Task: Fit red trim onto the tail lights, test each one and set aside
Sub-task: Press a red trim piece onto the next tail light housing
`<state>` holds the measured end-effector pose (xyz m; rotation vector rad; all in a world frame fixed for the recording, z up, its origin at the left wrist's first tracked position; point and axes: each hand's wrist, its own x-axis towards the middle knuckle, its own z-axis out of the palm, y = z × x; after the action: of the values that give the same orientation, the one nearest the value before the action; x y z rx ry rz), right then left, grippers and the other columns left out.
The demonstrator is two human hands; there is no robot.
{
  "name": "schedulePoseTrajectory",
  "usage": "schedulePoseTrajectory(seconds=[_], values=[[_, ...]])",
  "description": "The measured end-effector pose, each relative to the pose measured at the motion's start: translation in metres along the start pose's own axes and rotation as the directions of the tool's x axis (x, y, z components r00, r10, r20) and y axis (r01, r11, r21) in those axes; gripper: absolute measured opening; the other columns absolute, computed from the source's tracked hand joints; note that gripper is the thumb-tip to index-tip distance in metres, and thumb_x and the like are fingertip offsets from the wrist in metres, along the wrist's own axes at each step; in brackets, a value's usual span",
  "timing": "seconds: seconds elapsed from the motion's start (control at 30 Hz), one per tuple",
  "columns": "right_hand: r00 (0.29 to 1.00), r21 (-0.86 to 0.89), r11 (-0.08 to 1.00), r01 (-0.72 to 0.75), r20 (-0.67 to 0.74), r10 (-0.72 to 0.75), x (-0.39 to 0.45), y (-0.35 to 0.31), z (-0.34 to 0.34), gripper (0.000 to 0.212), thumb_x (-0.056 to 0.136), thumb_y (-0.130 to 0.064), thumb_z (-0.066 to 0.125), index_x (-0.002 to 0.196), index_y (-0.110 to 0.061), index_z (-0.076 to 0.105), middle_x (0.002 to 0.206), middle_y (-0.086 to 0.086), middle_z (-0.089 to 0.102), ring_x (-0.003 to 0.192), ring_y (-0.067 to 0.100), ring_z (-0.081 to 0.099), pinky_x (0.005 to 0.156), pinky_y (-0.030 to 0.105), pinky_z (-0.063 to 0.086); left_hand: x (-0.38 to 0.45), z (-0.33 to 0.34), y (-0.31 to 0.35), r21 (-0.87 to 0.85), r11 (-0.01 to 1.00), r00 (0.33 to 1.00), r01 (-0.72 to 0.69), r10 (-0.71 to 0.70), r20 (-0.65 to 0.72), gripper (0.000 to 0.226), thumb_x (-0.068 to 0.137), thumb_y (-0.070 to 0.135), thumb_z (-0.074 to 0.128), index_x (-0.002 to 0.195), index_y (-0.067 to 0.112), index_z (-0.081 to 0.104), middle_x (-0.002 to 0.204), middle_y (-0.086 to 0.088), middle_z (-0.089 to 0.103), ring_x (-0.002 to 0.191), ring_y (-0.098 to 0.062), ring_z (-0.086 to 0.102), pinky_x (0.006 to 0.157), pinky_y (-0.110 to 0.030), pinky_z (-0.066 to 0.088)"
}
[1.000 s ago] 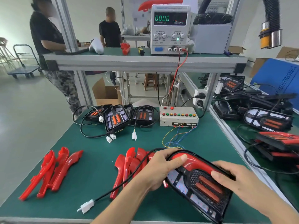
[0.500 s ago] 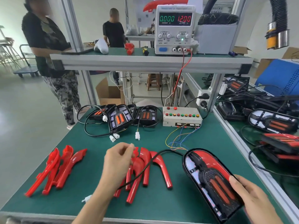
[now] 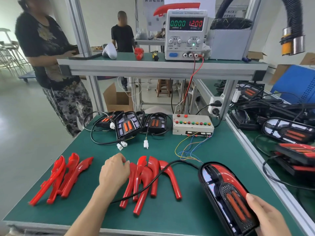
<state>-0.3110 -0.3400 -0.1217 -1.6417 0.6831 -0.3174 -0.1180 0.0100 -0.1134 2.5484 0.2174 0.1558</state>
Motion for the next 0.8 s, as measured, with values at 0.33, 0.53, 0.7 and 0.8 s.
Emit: schedulePoseTrajectory(seconds=[0.33,0.53,0.7,0.8], values=[[1.000,-0.079,0.997,-0.008,-0.021,0.007,0.000,0.002,0.007,0.017,0.096,-0.028,0.066,0.083,-0.022,0.074,0.070,-0.012,0.076,0.083,0.018,0.068,0.065,0.027,0.043,-0.005,0.001,-0.018,-0.080,0.996,0.983,0.038,-0.023,0.181,0.045,0.090,0.044,0.068,0.124,0.016,0.061,0.085,0.014,0.059,0.094,-0.018,0.057,0.081,-0.028,0.044],[1.000,-0.083,0.997,0.003,-0.001,-0.004,-0.003,0.001,0.006,0.019,0.097,-0.033,0.064,0.084,-0.025,0.076,0.073,-0.015,0.076,0.085,0.009,0.065,0.067,0.022,0.039,-0.013,0.007,-0.015,-0.062,0.998,0.986,0.023,-0.013,0.164,0.054,0.087,0.040,0.068,0.131,0.012,0.055,0.097,0.002,0.066,0.101,-0.024,0.061,0.084,-0.030,0.046],[1.000,-0.098,0.995,-0.001,-0.011,0.000,-0.001,0.003,0.007,0.018,0.095,-0.036,0.064,0.088,-0.025,0.076,0.077,-0.014,0.076,0.090,0.010,0.065,0.069,0.022,0.041,-0.016,0.005,-0.018,-0.111,0.993,0.994,0.034,-0.022,0.106,0.045,0.091,0.035,0.066,0.128,0.011,0.057,0.087,0.007,0.063,0.094,-0.020,0.057,0.079,-0.030,0.041],[1.000,-0.061,0.998,-0.014,-0.026,0.013,-0.002,0.003,0.008,0.013,0.094,-0.032,0.067,0.090,-0.022,0.075,0.079,-0.012,0.076,0.087,0.012,0.065,0.067,0.024,0.041,-0.020,0.002,-0.019,-0.142,0.990,1.000,-0.020,0.022,0.009,0.024,0.090,0.030,0.069,0.110,0.018,0.062,0.084,0.007,0.059,0.091,-0.021,0.059,0.079,-0.033,0.042]])
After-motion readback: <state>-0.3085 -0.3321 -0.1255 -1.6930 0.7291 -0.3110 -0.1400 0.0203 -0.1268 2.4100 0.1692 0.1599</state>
